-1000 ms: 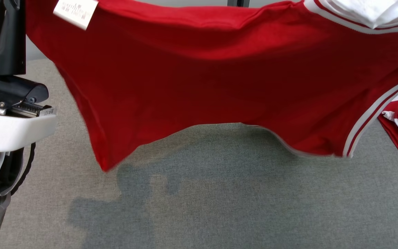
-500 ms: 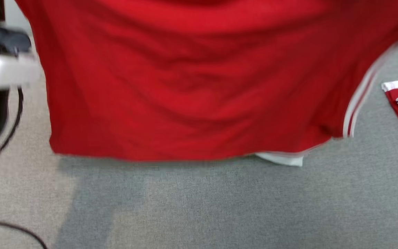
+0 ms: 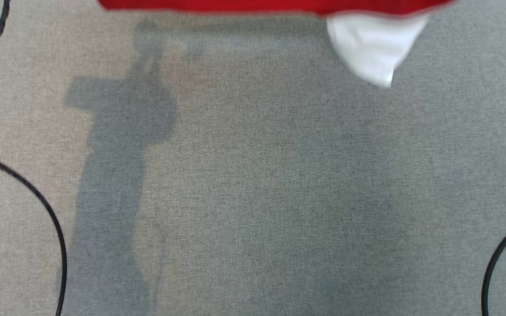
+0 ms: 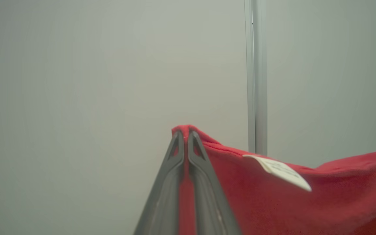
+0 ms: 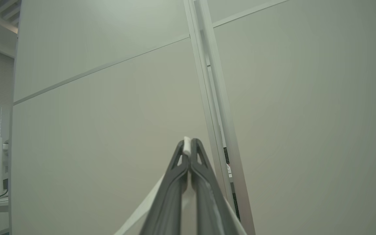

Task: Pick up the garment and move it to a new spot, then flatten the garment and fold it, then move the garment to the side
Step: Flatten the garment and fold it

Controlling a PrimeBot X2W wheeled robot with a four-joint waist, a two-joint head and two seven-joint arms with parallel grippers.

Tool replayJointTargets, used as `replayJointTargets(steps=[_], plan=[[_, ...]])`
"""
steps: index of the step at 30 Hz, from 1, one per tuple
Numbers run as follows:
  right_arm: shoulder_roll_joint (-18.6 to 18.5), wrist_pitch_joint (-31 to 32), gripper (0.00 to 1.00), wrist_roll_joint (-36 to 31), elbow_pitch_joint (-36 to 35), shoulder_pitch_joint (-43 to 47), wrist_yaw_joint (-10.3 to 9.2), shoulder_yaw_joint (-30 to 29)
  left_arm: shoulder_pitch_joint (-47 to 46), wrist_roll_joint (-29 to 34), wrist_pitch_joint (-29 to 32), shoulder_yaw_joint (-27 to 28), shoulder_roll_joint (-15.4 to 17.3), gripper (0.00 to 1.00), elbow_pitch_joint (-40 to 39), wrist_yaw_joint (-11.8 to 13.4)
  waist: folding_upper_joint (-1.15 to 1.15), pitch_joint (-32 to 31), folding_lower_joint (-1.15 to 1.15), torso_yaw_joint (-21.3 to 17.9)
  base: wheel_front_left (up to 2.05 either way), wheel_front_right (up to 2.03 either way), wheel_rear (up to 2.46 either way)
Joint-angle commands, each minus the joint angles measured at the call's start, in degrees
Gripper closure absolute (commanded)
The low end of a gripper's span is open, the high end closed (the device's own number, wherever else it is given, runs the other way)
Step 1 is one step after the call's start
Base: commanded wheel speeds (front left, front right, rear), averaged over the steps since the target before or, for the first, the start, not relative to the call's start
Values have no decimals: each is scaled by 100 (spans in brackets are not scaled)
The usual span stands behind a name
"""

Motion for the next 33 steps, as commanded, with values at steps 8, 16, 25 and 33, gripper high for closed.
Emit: replayJointTargets(steps=[8,16,25,33], plan=[[463,-155,100,272,1526,-575,-2,360,-657,-244,-265,32,-310,100,1615,-274,0,288,0,-115,0,0,0],[452,-143,100,1149,1785,790,-2,1048,249,-558,-438,179,-565,100,2387,-431,0,513,0,-98,0,0,0],[261,-181,100,2023,804,3305,-1,1331,2194,-435,-445,787,-823,100,1564,-463,0,429,0,-143,0,0,0],[154,-176,100,2018,-444,5637,-2,1142,4150,-279,-446,1033,-877,100,548,-461,0,-133,0,-269,0,0,0]])
